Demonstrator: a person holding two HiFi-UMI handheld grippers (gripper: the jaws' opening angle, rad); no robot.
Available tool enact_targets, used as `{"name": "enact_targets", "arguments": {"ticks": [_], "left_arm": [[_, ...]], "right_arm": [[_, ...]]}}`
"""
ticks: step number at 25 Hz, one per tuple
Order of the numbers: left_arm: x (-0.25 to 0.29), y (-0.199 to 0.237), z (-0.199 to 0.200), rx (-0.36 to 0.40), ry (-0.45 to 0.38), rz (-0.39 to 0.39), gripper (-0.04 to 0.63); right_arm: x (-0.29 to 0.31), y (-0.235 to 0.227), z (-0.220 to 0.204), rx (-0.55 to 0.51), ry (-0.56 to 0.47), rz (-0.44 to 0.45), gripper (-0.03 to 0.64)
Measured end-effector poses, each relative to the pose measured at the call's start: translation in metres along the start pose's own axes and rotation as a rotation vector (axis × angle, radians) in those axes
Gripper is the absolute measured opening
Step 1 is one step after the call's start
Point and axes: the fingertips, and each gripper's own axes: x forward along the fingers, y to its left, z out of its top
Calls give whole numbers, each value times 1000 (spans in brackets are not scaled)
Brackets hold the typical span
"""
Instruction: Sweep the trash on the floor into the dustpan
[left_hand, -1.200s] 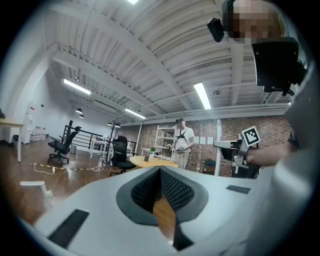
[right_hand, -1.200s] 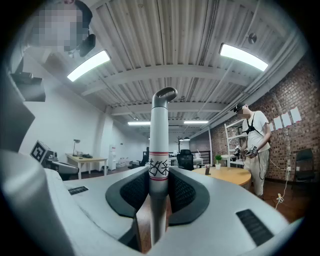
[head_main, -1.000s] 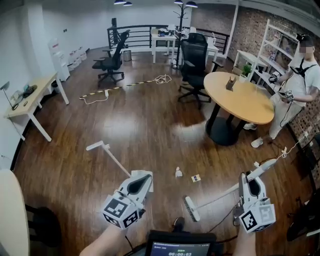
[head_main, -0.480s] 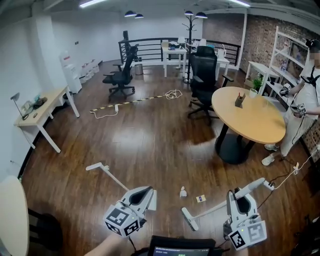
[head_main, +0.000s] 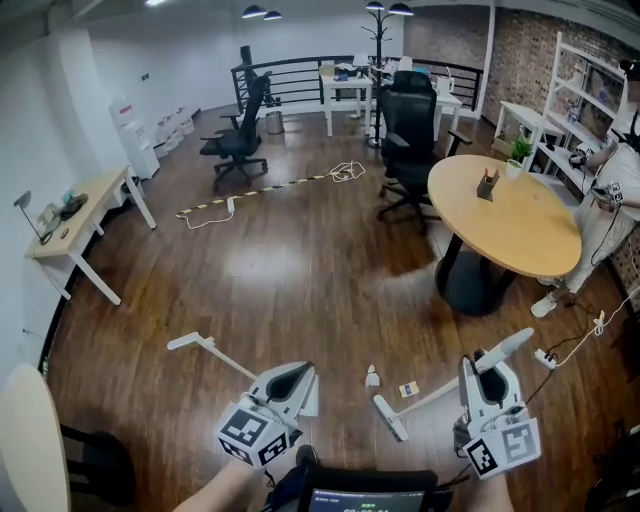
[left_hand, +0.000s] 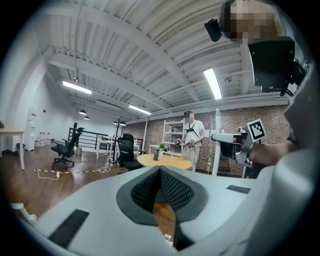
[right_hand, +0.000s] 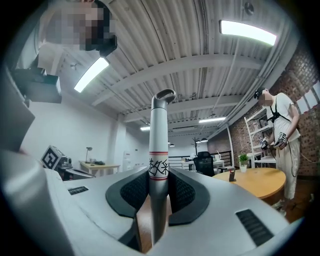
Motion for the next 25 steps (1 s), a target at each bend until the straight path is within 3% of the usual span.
{"name": "enact_targets", "arguments": {"ticks": [6,15,25], "left_arm": [[8,73,8,-5,7,-58,15],[54,179,-24,-26,42,-126,15],[156,218,-70,-61,115,-80,15]], "right_arm": [[60,7,-18,-12,22,-95,109],[162,6,-73,-34,65,-199,109],[253,-63,-163,2,120,-154,109]]}}
